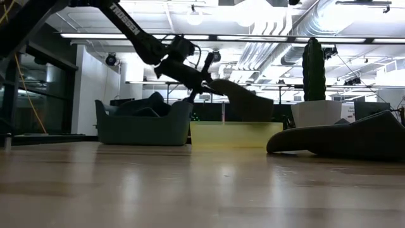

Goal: Pick & Place hat
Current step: Put the left gray cap into the yellow bin

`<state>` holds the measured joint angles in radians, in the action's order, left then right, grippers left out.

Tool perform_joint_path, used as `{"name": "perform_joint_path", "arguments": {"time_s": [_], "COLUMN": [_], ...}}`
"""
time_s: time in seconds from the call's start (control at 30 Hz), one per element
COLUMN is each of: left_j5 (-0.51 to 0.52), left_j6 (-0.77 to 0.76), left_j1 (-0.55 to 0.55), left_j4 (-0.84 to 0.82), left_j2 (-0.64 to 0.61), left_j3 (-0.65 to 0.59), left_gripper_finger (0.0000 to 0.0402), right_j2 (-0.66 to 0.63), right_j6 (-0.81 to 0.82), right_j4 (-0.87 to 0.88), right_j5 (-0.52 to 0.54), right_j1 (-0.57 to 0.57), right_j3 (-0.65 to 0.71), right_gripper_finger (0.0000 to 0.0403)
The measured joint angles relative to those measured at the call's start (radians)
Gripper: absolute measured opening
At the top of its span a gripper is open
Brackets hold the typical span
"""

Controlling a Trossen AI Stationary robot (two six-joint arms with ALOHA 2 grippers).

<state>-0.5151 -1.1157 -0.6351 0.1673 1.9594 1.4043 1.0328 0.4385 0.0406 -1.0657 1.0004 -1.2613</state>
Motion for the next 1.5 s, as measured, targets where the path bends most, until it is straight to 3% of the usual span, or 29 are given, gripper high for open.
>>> {"name": "perform_joint_path", "arguments": {"time_s": [0.13, 0.63, 0.8, 1.03, 1.2, 1.37, 1.5], "left_j5": [-0.035, 0.038, 0.002, -0.015, -0.018, 0.045, 0.122], "left_j6": [0.000, 0.040, 0.058, 0.076, 0.164, 0.298, 0.387], "left_j1": [0.006, 0.014, 0.013, 0.012, -0.008, -0.022, -0.020], "left_j4": [-0.012, -0.060, -0.046, -0.075, -0.267, -0.539, -0.662], "left_j2": [0.033, 0.078, 0.078, 0.078, 0.078, 0.078, 0.078], "left_j3": [0.033, 0.038, 0.042, 0.107, 0.199, 0.319, 0.393], "left_gripper_finger": [0.0000, 0.0011, 0.0060, 0.0162, 0.0207, 0.0213, 0.0213], "right_j2": [0.000, 0.000, 0.000, 0.000, 0.000, 0.000, 0.001], "right_j6": [-0.001, -0.002, -0.020, -0.021, -0.021, -0.026, -0.042], "right_j4": [0.002, 0.016, 0.033, 0.038, 0.038, 0.040, 0.063], "right_j5": [0.000, -0.008, -0.008, -0.021, -0.023, -0.023, -0.004], "right_j1": [0.000, 0.000, 0.000, 0.000, 0.000, 0.000, 0.000], "right_j3": [0.000, 0.000, 0.000, 0.000, 0.000, 0.000, 0.000], "right_gripper_finger": [0.0001, 0.0000, 0.0000, 0.0000, 0.0000, 0.0000, 0.0000]}}
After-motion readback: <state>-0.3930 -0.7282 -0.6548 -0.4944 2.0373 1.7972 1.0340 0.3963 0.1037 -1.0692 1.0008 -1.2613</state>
